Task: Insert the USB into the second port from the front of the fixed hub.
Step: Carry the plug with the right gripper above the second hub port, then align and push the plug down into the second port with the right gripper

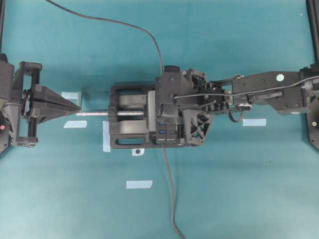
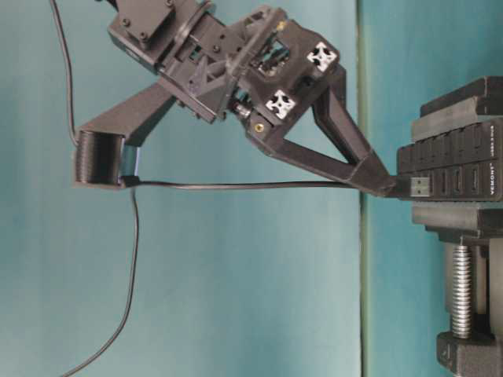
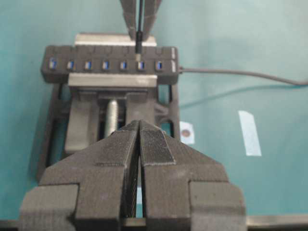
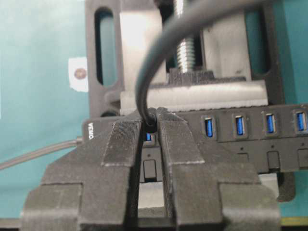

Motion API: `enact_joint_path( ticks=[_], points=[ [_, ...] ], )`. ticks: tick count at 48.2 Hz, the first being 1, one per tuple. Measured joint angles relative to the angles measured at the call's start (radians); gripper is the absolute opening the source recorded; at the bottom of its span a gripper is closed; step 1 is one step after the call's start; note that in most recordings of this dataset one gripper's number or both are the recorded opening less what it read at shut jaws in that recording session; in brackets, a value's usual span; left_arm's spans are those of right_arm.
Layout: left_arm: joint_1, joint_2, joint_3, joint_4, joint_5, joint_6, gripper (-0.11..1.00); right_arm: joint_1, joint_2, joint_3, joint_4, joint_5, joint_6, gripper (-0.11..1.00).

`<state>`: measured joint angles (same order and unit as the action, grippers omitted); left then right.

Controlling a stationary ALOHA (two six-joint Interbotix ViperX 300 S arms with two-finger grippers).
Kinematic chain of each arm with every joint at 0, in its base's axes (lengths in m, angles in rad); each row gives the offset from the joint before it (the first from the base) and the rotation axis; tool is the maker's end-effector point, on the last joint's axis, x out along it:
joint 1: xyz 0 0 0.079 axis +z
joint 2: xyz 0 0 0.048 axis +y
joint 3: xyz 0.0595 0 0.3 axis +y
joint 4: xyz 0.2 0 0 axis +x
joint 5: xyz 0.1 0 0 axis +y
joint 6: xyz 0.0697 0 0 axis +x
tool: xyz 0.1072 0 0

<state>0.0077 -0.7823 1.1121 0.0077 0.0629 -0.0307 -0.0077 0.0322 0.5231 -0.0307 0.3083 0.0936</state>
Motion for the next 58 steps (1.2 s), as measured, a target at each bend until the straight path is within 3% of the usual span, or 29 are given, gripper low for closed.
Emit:
enact_joint_path(
  ticks=[58],
  points=[
    [0.000,0.000,0.000,0.002,-0.003,-0.002,0.00,0.009,0.031,-0.003,0.003,0.040,0.000,0.06]
  ],
)
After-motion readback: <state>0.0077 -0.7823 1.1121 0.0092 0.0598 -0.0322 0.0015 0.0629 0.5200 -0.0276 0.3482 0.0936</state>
